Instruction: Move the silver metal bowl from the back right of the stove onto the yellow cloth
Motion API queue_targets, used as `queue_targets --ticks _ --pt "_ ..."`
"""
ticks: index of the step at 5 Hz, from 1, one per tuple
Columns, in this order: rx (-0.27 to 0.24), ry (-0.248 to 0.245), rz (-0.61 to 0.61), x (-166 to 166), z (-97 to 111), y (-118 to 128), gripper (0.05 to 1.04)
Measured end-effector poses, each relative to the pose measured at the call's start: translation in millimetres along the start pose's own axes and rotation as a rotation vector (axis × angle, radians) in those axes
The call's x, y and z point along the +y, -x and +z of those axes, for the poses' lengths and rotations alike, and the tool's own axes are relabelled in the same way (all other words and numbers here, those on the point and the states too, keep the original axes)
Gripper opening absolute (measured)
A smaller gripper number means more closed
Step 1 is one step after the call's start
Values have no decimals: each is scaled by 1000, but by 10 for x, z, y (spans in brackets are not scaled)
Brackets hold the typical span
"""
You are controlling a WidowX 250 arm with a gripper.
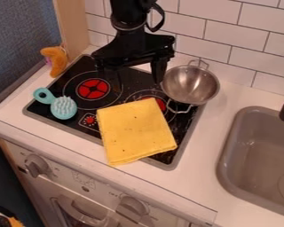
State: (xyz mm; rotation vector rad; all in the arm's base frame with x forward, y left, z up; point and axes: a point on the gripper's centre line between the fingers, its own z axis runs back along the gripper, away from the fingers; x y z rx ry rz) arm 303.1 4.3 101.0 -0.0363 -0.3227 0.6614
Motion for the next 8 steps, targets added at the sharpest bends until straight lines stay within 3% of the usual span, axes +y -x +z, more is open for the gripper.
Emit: queue_targets --ticks 1,3,5,6,7,8 --pt "23 -13 2 17 -67 40 999" --pt "30 18 59 86 -171 -71 999" --pt "41 117 82 21 -397 -223 999" --pt "19 210 95 -89 -517 -291 999" --pt "4 242 97 -169 -611 -366 999" --pt "-5 230 69 -289 -679 -401 999"
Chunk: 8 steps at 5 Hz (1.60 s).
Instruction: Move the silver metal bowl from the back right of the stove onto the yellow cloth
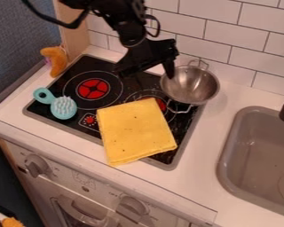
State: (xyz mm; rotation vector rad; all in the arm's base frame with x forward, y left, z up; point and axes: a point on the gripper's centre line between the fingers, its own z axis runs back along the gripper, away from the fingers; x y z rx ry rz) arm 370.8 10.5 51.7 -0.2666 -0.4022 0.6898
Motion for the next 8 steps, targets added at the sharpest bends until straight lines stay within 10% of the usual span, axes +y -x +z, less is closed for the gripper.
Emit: queue_targets --ticks 4,6,8 --pt "42 0 -23 -277 -371 85 931" --pt "30 -24 -12 -220 -386 91 345" --pt "36 -38 -30 -199 -385 145 86"
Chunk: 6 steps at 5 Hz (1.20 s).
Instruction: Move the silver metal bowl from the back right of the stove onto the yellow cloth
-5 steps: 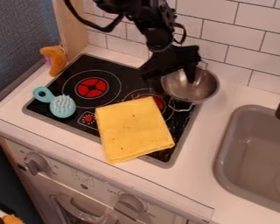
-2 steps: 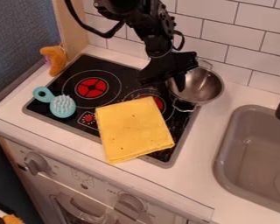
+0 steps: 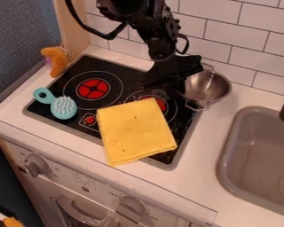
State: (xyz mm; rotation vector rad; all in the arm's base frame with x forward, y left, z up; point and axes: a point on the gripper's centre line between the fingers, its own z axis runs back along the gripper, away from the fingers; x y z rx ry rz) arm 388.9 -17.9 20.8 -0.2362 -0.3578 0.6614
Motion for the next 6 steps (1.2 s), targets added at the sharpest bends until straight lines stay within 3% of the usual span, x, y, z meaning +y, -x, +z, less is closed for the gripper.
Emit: queue_targets --ticks 3,6 --pt "-2 -35 -14 89 140 73 78" --pt "-98 39 53 199 746 71 78"
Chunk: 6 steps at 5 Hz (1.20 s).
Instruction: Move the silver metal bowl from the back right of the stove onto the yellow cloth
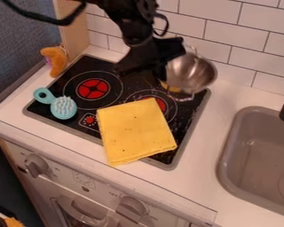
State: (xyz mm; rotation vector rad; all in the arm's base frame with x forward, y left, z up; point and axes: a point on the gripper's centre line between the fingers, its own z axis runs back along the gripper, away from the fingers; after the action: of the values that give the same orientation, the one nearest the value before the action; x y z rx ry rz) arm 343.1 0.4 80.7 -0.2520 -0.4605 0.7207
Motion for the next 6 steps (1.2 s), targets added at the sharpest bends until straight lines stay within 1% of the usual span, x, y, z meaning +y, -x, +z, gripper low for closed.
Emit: queue_targets --ticks 1,2,3,4,5,6 --pt "-6 5 28 177 142 89 78" --pt "-18 4 29 346 285 163 78" --pt "-20 4 33 509 351 276 78" --pt "3 -33 32 658 322 404 78" --pt "9 -46 35 769 269 467 78" --pt "17 -50 34 836 147 495 78"
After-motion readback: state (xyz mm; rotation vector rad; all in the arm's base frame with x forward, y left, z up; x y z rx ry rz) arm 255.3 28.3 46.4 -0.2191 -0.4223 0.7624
